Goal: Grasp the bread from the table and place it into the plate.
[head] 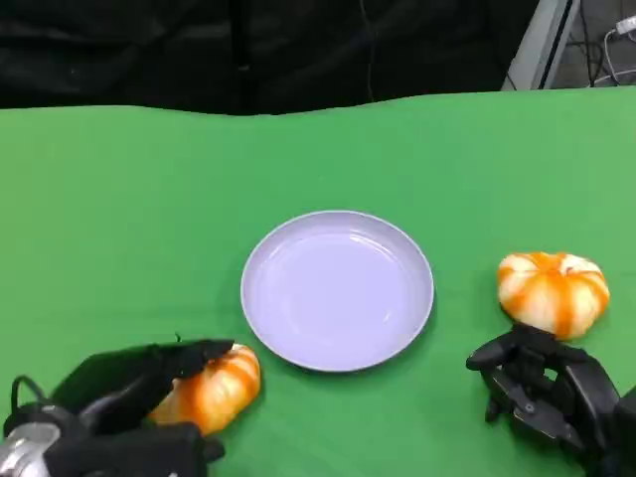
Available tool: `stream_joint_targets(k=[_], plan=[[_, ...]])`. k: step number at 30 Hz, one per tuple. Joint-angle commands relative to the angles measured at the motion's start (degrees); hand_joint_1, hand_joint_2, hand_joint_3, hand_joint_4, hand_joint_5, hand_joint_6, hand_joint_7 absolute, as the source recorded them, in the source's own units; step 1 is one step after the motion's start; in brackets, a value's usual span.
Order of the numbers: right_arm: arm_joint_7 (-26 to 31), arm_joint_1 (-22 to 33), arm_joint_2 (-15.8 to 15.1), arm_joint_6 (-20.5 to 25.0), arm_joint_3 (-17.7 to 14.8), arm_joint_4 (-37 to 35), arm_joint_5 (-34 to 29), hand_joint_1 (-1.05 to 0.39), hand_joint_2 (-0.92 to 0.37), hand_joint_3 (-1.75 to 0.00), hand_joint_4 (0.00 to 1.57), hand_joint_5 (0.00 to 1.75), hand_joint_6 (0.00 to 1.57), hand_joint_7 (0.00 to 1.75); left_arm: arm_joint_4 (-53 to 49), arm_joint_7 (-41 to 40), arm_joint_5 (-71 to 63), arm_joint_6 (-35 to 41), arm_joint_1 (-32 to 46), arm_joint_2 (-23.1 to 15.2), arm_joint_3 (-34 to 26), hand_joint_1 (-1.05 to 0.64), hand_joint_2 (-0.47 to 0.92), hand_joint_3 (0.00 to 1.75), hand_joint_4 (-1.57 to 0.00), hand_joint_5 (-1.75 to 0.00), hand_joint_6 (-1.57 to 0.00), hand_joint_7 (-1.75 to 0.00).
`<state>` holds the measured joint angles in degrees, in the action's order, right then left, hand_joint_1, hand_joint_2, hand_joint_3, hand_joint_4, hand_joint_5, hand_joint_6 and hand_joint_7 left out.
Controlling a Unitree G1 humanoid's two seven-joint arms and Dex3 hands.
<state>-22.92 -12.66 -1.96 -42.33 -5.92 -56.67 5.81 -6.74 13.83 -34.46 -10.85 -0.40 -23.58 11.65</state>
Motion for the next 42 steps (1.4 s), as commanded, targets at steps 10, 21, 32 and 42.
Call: stream_joint_targets(k=[10,21,32,42], plan=[[1.06,1.15,-0.37,0.01,0.19,0.54,-0.38,-0.26,-0.92,-0.45,0.64,1.75,0.72,1.11,-2.37,3.01,-3.53,7.12,-6.31,-0.43,7.37,-1.05,0.92,0.62,-0.42,-0.03,-0.30,-0.01],[1.17,1.38,-0.24,0.19,0.29,1.06,-0.23,-0.25,-0.92,-0.45,0.64,1.75,0.72,1.12,-3.14,2.70,-2.99,9.13,-7.42,-0.27,9.78,-0.42,0.91,0.08,-0.51,-0.01,-0.37,-0.01],[0.62,1.31,-0.24,0.66,0.11,1.06,0.23,-0.26,-0.92,-0.45,0.64,1.75,0.72,1.12,-1.86,3.03,-2.10,8.35,-6.71,-1.51,9.62,-0.19,0.90,0.01,-0.76,-0.09,-0.41,-0.01],[0.85,1.27,-0.26,0.69,0.26,1.11,-0.06,-0.26,-0.92,-0.44,0.63,1.75,0.72,1.11,-2.61,-6.46,-4.24,9.59,-5.43,0.94,8.99,-0.09,0.92,0.09,-1.14,-0.24,-1.03,-0.08]])
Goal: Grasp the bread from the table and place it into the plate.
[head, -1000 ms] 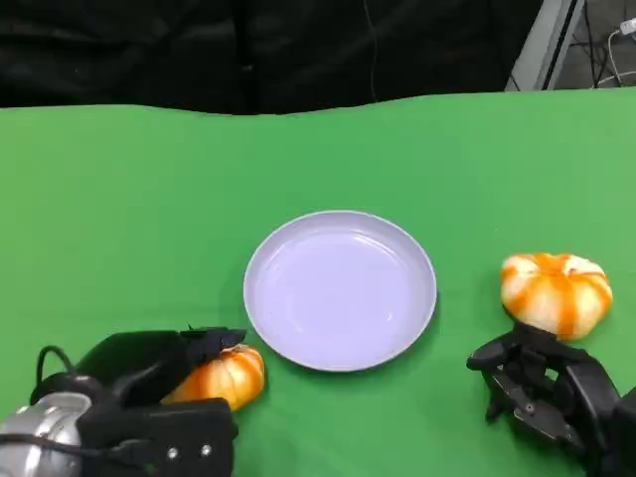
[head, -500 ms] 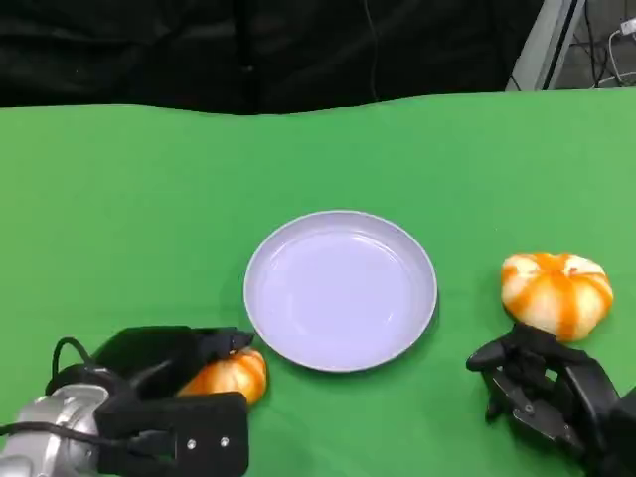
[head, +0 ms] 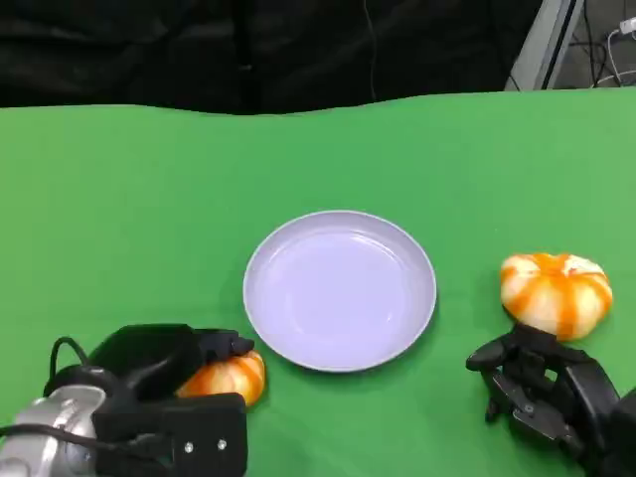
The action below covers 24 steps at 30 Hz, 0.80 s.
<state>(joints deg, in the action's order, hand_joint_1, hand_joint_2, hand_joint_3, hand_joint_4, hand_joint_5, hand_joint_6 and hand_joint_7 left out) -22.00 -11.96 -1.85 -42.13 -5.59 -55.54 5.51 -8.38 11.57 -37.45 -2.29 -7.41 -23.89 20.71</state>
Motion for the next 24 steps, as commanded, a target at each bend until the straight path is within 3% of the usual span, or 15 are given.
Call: stream_joint_targets(k=[1,4,6,7,8,9,10,12,14,24], plan=[[-0.15,0.57,-0.38,0.45,-0.09,-0.08,0.27,-0.26,-0.92,-0.44,0.63,1.75,0.72,1.11,-1.07,-5.23,-1.43,1.12,1.68,1.51,-0.12,-0.09,0.92,0.09,-1.18,-0.24,-1.10,-0.09],[0.05,0.58,-0.28,0.40,-0.10,-0.03,0.22,-0.27,-0.92,-0.44,0.63,1.75,0.72,1.11,-1.75,-8.93,-1.08,0.56,1.97,2.34,-0.75,-0.10,0.92,0.08,-1.24,-0.21,-1.19,-0.07],[0.20,0.62,-0.25,0.47,-0.06,0.12,0.11,-0.27,-0.92,-0.44,0.63,1.75,0.72,1.11,-2.28,-11.03,-0.91,-0.25,2.04,2.57,-1.03,-0.12,0.92,0.06,-1.28,-0.28,-1.23,-0.05],[0.02,0.62,-0.22,0.35,-0.09,0.09,0.23,-0.27,-0.92,-0.44,0.63,1.75,0.72,1.11,-2.58,-12.20,-0.83,-0.82,2.10,2.65,-1.18,-0.11,0.92,0.07,-1.21,-0.48,-1.25,-0.03],[-0.16,0.61,-0.18,0.24,-0.13,0.04,0.35,-0.26,-0.92,-0.45,0.64,1.75,0.72,1.11,-2.85,-13.01,-0.75,-1.25,2.12,2.68,-1.24,-0.10,0.92,0.09,-1.03,-0.94,-1.29,-0.02],[-0.24,0.64,-0.18,0.26,-0.16,0.07,0.42,-0.26,-0.92,-0.45,0.64,1.75,0.72,1.11,-3.14,-14.02,-0.64,-1.70,2.21,2.81,-1.34,-0.10,0.92,0.09,-0.96,-1.11,-1.31,-0.02],[-0.18,0.67,-0.18,0.28,-0.17,0.11,0.40,-0.26,-0.92,-0.45,0.64,1.75,0.72,1.11,-3.28,-15.23,-0.67,-2.10,2.41,3.01,-1.44,-0.10,0.92,0.10,-0.90,-1.26,-1.33,-0.02],[-0.10,0.70,-0.20,0.33,-0.18,0.12,0.35,-0.25,-0.92,-0.45,0.64,1.75,0.72,1.11,-3.25,-17.14,-0.91,-2.32,2.82,3.43,-1.57,-0.11,0.92,0.11,-0.88,-1.35,-1.36,-0.03],[-0.07,0.69,-0.23,0.11,-0.18,0.00,0.27,-0.26,-0.92,-0.45,0.65,1.75,0.72,1.11,-3.19,-19.19,-1.31,-2.63,3.31,3.75,-1.64,-0.11,0.92,0.09,-0.81,-1.56,-1.39,-0.03],[-0.10,0.45,-0.26,0.25,-0.27,-0.38,0.31,-0.26,-0.92,-0.45,0.65,1.75,0.72,1.11,-3.58,-23.19,-1.50,-4.93,4.02,3.64,-1.97,-0.14,0.92,0.03,-0.79,-1.59,-1.39,-0.02]])
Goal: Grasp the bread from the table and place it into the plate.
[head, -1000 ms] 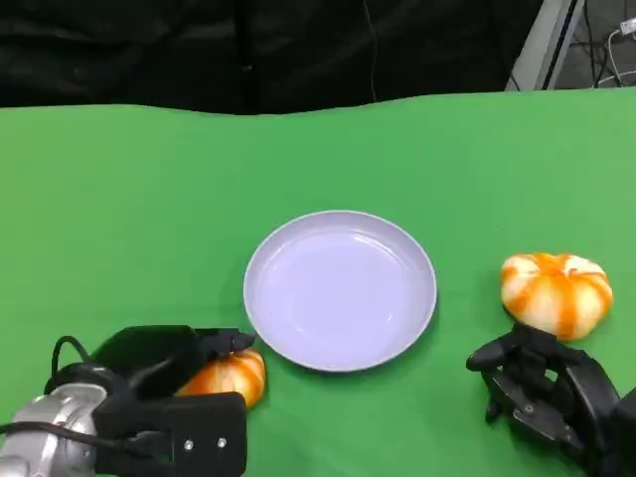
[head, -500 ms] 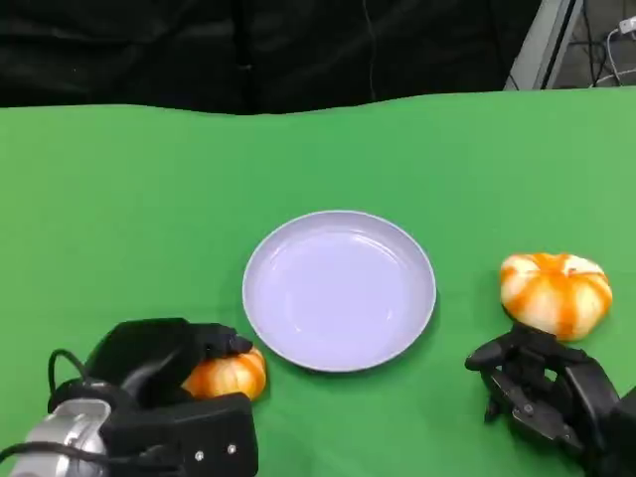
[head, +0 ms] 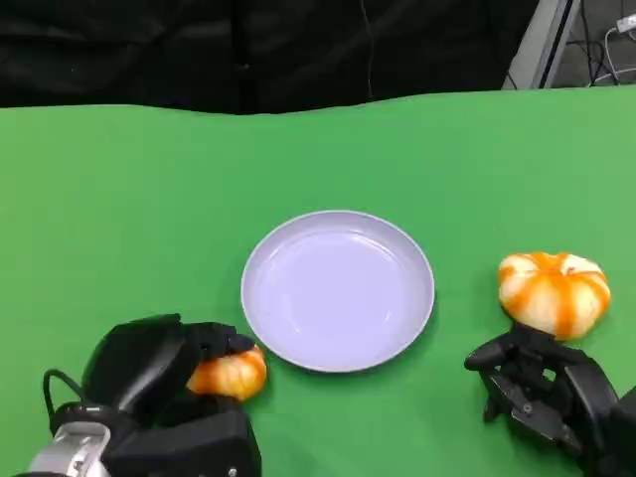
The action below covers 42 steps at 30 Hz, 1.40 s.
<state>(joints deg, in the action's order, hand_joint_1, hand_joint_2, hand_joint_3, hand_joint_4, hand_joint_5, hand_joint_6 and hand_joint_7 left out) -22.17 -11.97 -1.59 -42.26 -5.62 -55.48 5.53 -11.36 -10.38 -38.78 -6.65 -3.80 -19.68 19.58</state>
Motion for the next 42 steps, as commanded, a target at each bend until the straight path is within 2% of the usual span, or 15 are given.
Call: stream_joint_targets(k=[1,3,8,9,10,11,12,15,20,23,31,42], plan=[[0.17,0.51,-0.51,0.33,-0.18,-0.32,0.19,-0.26,-0.92,-0.45,0.65,1.75,0.72,1.11,0.62,-1.82,-0.31,-0.47,1.13,-0.58,-1.18,-0.14,0.92,0.03,-0.79,-1.59,-1.39,-0.02],[0.26,0.56,-0.53,0.17,-0.11,-0.27,0.06,-0.26,-0.92,-0.45,0.64,1.75,0.72,1.11,2.79,-2.49,-0.66,0.05,2.30,-0.58,-1.76,-0.14,0.90,0.02,-0.76,-1.71,-1.42,-0.04],[0.03,0.39,-0.53,0.28,-0.25,-0.58,0.29,-0.26,-0.92,-0.45,0.64,1.75,0.72,1.11,6.17,-2.45,-1.84,1.13,3.86,-0.73,-2.86,-0.15,0.92,0.07,-0.75,-1.75,-1.46,-0.09],[-0.03,0.35,-0.52,0.41,-0.29,-0.57,0.36,-0.26,-0.92,-0.45,0.63,1.75,0.72,1.11,6.96,-2.34,-2.36,1.55,4.14,-0.85,-3.05,-0.15,0.92,0.09,-0.75,-1.75,-1.43,-0.15],[-0.06,0.33,-0.51,0.50,-0.30,-0.56,0.39,-0.26,-0.92,-0.45,0.63,1.75,0.72,1.11,7.52,-2.25,-2.73,1.86,4.34,-0.92,-3.18,-0.15,0.91,0.12,-0.76,-1.75,-1.19,-0.62],[-0.22,0.31,-0.52,0.43,-0.31,-0.61,0.46,-0.27,-0.92,-0.45,0.63,1.75,0.72,1.10,8.35,-2.10,-3.21,2.45,4.59,-1.01,-3.38,-0.15,0.90,0.14,-0.76,-1.75,-1.01,-0.96],[-0.35,0.28,-0.52,0.36,-0.32,-0.66,0.50,-0.27,-0.92,-0.45,0.63,1.75,0.72,1.10,8.95,-1.97,-3.56,2.90,4.78,-1.05,-3.52,-0.16,0.89,0.15,-0.76,-1.75,-0.90,-1.18],[-0.08,0.27,-0.51,0.34,-0.26,-0.68,0.24,-0.27,-0.92,-0.44,0.64,1.75,0.72,1.10,12.71,-0.62,-4.85,5.76,5.89,-1.12,-4.44,-0.17,0.88,0.16,-0.76,-1.75,-0.82,-1.31],[0.26,0.39,-0.46,0.88,-0.14,-0.27,0.09,-0.27,-0.92,-0.44,0.64,1.75,0.72,1.10,18.43,0.00,-6.30,7.81,7.70,-1.49,-6.21,-0.17,0.87,0.17,-0.78,-1.75,-0.81,-1.33],[0.03,0.43,-0.33,1.10,-0.19,-0.13,0.36,-0.26,-0.92,-0.44,0.63,1.75,0.72,1.10,21.84,0.14,-6.77,8.31,8.76,-1.67,-7.57,-0.14,0.85,0.16,-0.79,-1.75,-0.85,-1.23],[-0.04,0.19,-0.43,0.18,-0.16,-0.83,0.07,-0.26,-0.92,-0.45,0.64,1.75,0.72,1.10,27.51,0.43,-8.44,9.15,9.95,-1.45,-9.94,-0.13,0.83,0.15,-0.79,-1.75,-0.92,-1.11],[0.16,0.05,-0.28,0.44,-0.14,-1.01,0.08,-0.26,-0.92,-0.45,0.64,1.75,0.73,1.10,26.25,-4.55,-8.98,0.93,8.14,-1.45,-10.34,-0.13,0.83,0.17,-0.80,-1.75,-0.94,-1.06]])
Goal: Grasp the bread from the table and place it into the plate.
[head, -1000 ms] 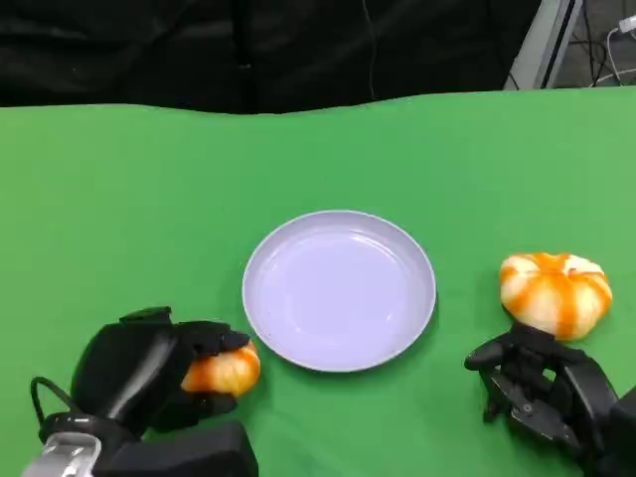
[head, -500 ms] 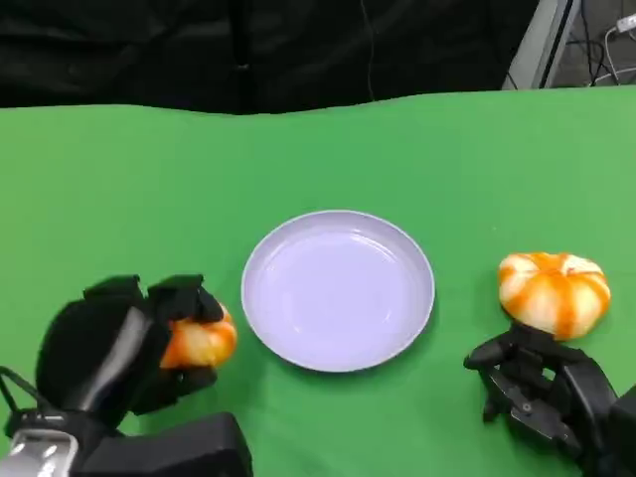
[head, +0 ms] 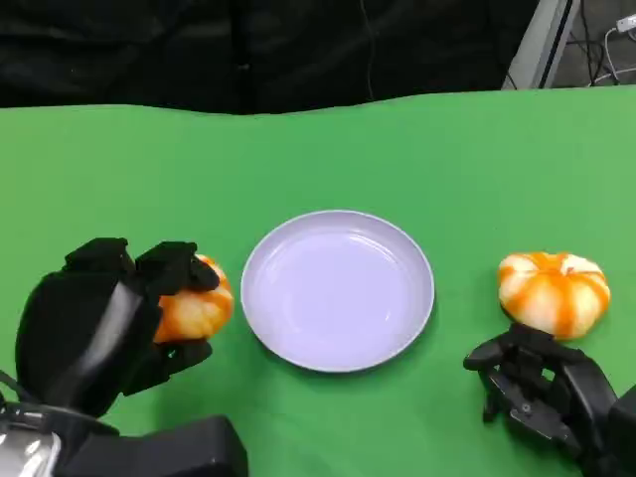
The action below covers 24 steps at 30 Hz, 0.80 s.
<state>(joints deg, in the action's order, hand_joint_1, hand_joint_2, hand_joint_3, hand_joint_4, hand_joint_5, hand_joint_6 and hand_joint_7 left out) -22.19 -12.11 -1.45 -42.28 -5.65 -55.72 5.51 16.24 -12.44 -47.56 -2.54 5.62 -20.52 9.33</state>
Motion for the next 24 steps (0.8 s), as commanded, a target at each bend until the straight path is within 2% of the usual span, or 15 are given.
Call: stream_joint_targets(k=[1,3,4,5,7,8,17,20,24], plan=[[0.10,0.19,-0.41,0.52,-0.12,-0.75,0.17,-0.25,-0.92,-0.45,0.64,1.75,0.73,1.10,-1.96,-2.98,-0.13,-3.95,-1.57,-0.47,-0.07,-0.13,0.82,0.20,-0.82,-1.73,-0.97,-1.01],[0.24,0.21,-0.45,0.30,-0.05,-0.69,-0.01,-0.25,-0.92,-0.45,0.64,1.75,0.73,1.10,-3.90,-4.59,0.19,-6.34,-2.70,-0.18,0.26,-0.14,0.79,0.27,-0.82,-1.71,-0.99,-0.96],[0.30,0.22,-0.46,0.21,-0.02,-0.68,-0.08,-0.25,-0.92,-0.45,0.64,1.75,0.73,1.10,-4.44,-5.01,0.24,-7.02,-2.97,-0.11,0.28,-0.14,0.72,0.42,-0.83,-1.70,-1.00,-0.94],[0.47,0.26,-0.40,0.35,0.02,-0.53,-0.15,-0.25,-0.92,-0.45,0.64,1.75,0.73,1.10,-5.20,-5.37,0.42,-7.91,-3.74,0.19,0.61,-0.14,0.68,0.50,-0.83,-1.70,-1.00,-0.94],[0.64,0.30,-0.27,0.42,0.09,-0.42,-0.23,-0.26,-0.92,-0.45,0.64,1.75,0.73,1.10,-6.44,-5.62,0.68,-9.09,-5.07,0.75,1.09,-0.15,0.62,0.67,-0.79,-1.74,-0.94,-1.04],[0.66,0.30,-0.21,0.38,0.12,-0.44,-0.24,-0.26,-0.92,-0.45,0.64,1.75,0.73,1.10,-7.01,-5.58,0.78,-9.49,-5.75,1.00,1.29,-0.14,0.60,0.69,-0.78,-1.74,-0.93,-1.06],[0.63,0.25,0.02,-0.33,0.39,-0.95,-0.36,-0.27,-0.92,-0.44,0.64,1.75,0.72,1.10,-14.70,-5.77,1.04,-12.55,-11.47,1.87,3.37,-0.16,0.63,0.66,-0.76,-1.73,-0.88,-1.13],[1.56,0.50,0.12,-0.23,0.68,-0.57,-0.86,-0.27,-0.92,-0.44,0.64,1.75,0.73,1.10,-20.48,-7.06,0.59,-14.15,-14.84,2.75,5.37,-0.14,0.61,0.64,-0.75,-1.74,-0.88,-1.15],[1.87,0.54,0.10,-0.23,0.88,-0.52,-0.91,-0.27,-0.92,-0.44,0.64,1.75,0.73,1.10,-22.07,-7.89,0.65,-14.83,-15.70,2.67,5.83,-0.14,0.61,0.63,-0.75,-1.75,-0.88,-1.16]])
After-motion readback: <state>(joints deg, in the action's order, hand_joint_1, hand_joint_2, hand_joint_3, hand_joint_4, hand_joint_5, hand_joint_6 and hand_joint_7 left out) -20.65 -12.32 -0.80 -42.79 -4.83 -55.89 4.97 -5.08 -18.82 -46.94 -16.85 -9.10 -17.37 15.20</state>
